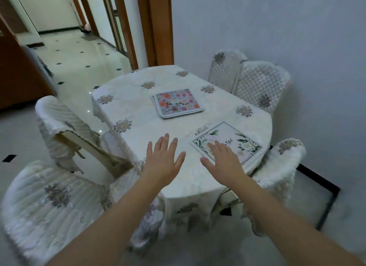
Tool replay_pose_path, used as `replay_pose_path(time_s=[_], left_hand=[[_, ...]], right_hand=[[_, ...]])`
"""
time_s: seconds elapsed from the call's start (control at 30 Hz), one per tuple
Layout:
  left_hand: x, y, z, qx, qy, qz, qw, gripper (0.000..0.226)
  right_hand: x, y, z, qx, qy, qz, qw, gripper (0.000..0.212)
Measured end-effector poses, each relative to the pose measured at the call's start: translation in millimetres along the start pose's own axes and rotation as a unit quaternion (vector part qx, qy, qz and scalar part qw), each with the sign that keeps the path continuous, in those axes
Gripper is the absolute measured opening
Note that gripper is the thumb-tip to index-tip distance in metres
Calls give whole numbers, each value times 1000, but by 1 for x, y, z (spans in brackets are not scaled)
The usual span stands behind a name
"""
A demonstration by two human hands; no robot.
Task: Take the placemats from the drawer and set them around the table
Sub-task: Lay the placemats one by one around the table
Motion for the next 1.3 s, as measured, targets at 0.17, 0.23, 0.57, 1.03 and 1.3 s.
replay_pose_path(time_s=[0.17, 0.23, 0.57, 1.03, 1.3], left_hand=[[15, -3, 2, -3, -16, -11, 1000, 64], [24, -2, 5, -8, -20, -11, 1000, 64], [36, -4, 8, -9, -27, -6, 1000, 64], [-192, 27, -43, 32, -3, -59, 998, 63], [-406, 90, -84, 59, -13, -161, 985, 61]], right_hand=[[19, 8, -4, 9, -27, -10, 1000, 65], [29, 11, -6, 9, -32, -8, 999, 66], [34, 4, -22, 18, -22, -12, 1000, 67], [-187, -44, 42, -2, -14, -68, 998, 68], [-411, -69, 121, -39, -27, -169, 984, 67]])
Point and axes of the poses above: each hand's wrist, its own y-axis away from the middle knuckle, its own z-axis out of the palm, x = y × z, the point moved 10 cm from there along -y, towards the middle knuckle, and after that the axes turned 7 degrees about -z, right-handed, at the moved point
